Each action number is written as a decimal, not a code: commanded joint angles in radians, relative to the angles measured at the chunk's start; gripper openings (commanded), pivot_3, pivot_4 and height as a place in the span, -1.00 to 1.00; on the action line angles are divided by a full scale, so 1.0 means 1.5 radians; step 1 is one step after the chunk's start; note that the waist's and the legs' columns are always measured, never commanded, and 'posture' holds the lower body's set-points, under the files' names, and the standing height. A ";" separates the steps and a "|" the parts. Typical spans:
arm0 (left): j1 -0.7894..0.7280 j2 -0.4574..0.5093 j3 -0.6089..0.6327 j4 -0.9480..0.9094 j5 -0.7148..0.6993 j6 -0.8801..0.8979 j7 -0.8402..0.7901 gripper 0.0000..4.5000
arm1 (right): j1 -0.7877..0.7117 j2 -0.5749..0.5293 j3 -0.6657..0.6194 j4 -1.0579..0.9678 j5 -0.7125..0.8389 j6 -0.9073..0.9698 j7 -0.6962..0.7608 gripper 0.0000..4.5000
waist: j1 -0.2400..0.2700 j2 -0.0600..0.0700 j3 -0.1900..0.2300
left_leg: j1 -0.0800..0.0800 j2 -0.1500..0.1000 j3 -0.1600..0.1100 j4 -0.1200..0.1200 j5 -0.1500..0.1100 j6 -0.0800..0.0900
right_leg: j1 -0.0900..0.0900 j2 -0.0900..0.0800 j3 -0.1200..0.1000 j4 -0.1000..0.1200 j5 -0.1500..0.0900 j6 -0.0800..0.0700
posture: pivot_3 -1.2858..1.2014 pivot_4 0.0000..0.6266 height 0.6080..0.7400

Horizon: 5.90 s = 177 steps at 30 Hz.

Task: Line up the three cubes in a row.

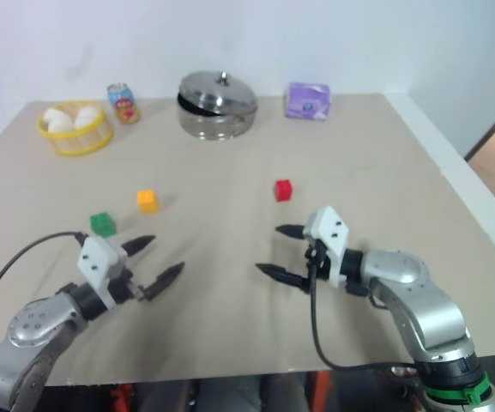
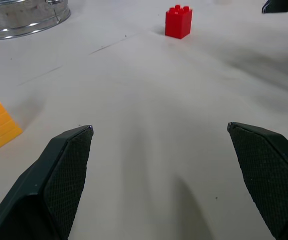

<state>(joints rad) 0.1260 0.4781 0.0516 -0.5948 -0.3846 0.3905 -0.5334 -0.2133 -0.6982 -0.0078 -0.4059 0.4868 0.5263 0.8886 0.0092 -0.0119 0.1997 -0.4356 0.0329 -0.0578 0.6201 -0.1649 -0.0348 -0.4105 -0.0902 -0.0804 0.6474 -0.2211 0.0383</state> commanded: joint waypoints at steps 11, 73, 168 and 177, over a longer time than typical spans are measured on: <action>-0.007 0.006 0.005 -0.004 -0.081 0.002 -0.068 0.98 | -0.040 0.049 -0.052 -0.015 0.024 0.053 -0.120 1.00 | -0.001 0.000 0.000 | 0.000 0.000 0.000 0.000 0.000 0.000 | 0.000 0.000 0.000 0.000 0.000 0.000 | 0.03 -0.52 1.00; -0.010 -0.001 -0.023 0.051 -0.024 -0.106 -0.102 1.00 | -0.467 0.315 -0.027 0.712 -0.225 -0.110 -0.370 -0.44 | -0.005 0.000 0.000 | 0.002 0.018 0.012 -0.001 0.001 0.001 | -0.010 0.022 0.017 0.002 0.009 -0.011 | 0.03 -0.52 1.00; -0.014 -0.038 0.078 0.005 -0.051 -0.017 0.068 1.00 | -0.260 0.051 0.071 0.128 -0.003 -0.011 0.265 0.99 | -0.002 -0.001 0.000 | 0.006 0.020 0.023 -0.001 -0.001 0.000 | -0.011 0.024 0.028 0.001 0.010 -0.008 | 0.03 -0.52 1.00; -0.042 -0.120 0.065 0.020 0.057 -0.019 0.223 1.00 | -0.264 0.063 0.088 0.152 -0.024 -0.061 0.256 0.99 | -0.002 -0.001 0.000 | 0.007 0.020 0.024 0.001 -0.001 0.000 | -0.010 0.024 0.030 0.001 0.012 -0.007 | 0.03 -0.52 1.00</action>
<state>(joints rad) 0.0738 0.3035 0.1462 -0.5469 -0.3268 0.3719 -0.2369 -0.5859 -0.6082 0.1257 -0.1697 0.4469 0.4574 1.2738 0.0063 -0.0137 0.1992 -0.4258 0.0631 -0.0210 0.6221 -0.1664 -0.0355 -0.4258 -0.0540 -0.0357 0.6490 -0.2025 0.0273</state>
